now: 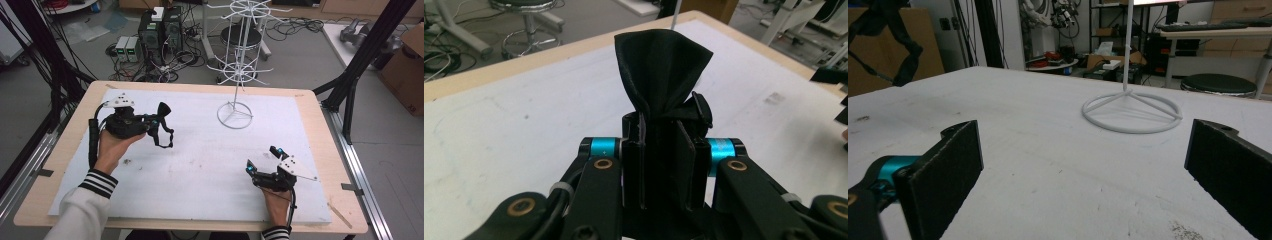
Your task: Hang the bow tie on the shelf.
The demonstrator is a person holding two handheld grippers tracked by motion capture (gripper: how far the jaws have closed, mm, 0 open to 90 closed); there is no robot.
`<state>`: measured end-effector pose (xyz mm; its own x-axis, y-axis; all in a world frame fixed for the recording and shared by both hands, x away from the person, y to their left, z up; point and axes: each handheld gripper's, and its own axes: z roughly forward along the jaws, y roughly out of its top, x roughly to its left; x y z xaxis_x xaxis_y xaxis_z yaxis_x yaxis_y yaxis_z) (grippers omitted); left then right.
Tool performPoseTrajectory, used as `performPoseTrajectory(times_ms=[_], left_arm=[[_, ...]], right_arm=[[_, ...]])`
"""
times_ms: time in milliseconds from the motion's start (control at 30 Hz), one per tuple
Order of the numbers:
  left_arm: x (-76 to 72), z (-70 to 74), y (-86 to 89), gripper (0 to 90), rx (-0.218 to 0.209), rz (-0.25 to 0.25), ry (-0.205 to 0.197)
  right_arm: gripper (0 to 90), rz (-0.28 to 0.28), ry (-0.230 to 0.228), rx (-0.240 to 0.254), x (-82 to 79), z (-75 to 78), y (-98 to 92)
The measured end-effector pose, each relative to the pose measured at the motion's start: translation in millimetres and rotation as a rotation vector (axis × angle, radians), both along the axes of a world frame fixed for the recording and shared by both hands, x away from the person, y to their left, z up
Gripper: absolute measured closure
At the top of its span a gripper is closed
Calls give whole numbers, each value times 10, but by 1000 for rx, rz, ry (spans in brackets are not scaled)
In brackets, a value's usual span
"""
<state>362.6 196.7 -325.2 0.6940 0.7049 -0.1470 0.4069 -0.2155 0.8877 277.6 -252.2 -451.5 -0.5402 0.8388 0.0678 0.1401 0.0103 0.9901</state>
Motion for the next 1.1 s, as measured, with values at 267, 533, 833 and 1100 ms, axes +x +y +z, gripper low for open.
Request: performPoseTrajectory(times_ms=[267, 533, 833, 1100], left_arm=[[27, 126, -219, 759, -21, -25, -28], [44, 197, -320, 759, -58, -46, -50], [113, 297, -503, 760, -93, -91, -89], [209, 376, -708, 760, -94, -123, -109]], right_arm=[[10, 2, 3, 6, 0, 0, -3], [10, 3, 5, 9, -1, 0, -6], [10, 0, 9, 14, -4, 0, -7], [10, 1, 8, 14, -3, -1, -8]])
